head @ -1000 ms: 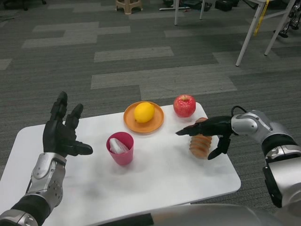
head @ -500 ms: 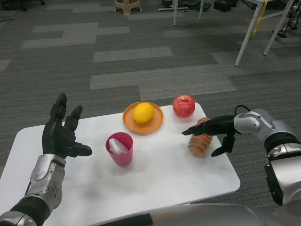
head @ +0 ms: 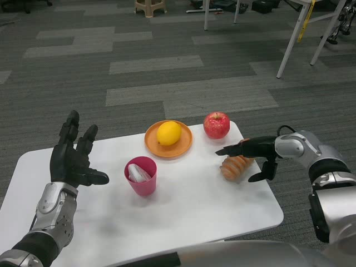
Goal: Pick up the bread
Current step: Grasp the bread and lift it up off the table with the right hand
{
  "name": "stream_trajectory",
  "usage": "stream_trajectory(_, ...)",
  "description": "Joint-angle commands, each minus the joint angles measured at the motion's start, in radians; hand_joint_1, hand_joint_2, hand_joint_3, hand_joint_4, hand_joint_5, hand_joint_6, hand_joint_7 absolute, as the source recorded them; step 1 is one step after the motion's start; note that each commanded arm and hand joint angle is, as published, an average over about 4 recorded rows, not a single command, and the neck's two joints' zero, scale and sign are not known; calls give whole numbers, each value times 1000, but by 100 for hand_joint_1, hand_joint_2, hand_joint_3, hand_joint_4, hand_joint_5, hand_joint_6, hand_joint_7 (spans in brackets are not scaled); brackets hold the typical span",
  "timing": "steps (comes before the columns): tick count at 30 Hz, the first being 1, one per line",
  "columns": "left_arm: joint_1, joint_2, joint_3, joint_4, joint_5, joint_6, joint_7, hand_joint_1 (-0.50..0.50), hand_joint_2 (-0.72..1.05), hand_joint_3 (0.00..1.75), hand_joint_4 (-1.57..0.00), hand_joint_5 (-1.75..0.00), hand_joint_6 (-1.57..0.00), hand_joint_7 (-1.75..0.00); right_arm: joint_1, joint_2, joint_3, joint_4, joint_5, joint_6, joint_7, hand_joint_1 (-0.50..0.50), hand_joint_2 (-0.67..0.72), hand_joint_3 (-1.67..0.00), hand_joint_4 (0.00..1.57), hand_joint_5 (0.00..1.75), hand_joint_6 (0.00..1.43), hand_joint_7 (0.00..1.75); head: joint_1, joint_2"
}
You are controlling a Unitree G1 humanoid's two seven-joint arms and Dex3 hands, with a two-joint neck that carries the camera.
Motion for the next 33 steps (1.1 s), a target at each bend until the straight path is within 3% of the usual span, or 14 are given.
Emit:
stream_trajectory(1,-14,10,0,4,-3,-10,-3,50,-46,7,0,-41,0,0,15,37,-50,11,-35,22,-24,-35,-29,-119,0,0,0,0,5,-1)
stream_trajectory(6,-15,10,0,5,-3,-11,-3,50,-46,9,0,-41,0,0,35,77,-104,12,-72,44,-61,-38,-29,-119,0,0,0,0,6,-5)
stream_trajectory(10,-15,9,0,11,-5,-11,-3,50,-46,9,0,-36,0,0,42,92,-108,12,-86,52,-87,-38,-29,-119,0,0,0,0,4,-9)
stream_trajectory(14,-19,9,-1,18,-5,-10,-3,50,-46,9,0,-41,0,0,51,105,-125,10,-125,73,-148,-38,-29,-127,0,0,0,0,9,-10)
stream_trajectory(18,-23,9,-1,24,-5,-10,-3,50,-46,9,0,-41,0,0,53,112,-147,10,-163,87,-174,-38,-29,-127,0,10,0,0,9,-14)
stream_trajectory(26,-31,5,-1,37,-5,-10,-3,50,-46,9,0,-41,0,0,53,116,-150,12,-230,136,-223,-38,-35,-127,0,10,0,0,9,-22)
stream_trajectory(33,-38,2,-4,47,-5,-10,-3,50,-46,9,0,-41,0,0,53,130,-146,10,-253,154,-261,-38,-35,-127,0,27,0,14,11,-30)
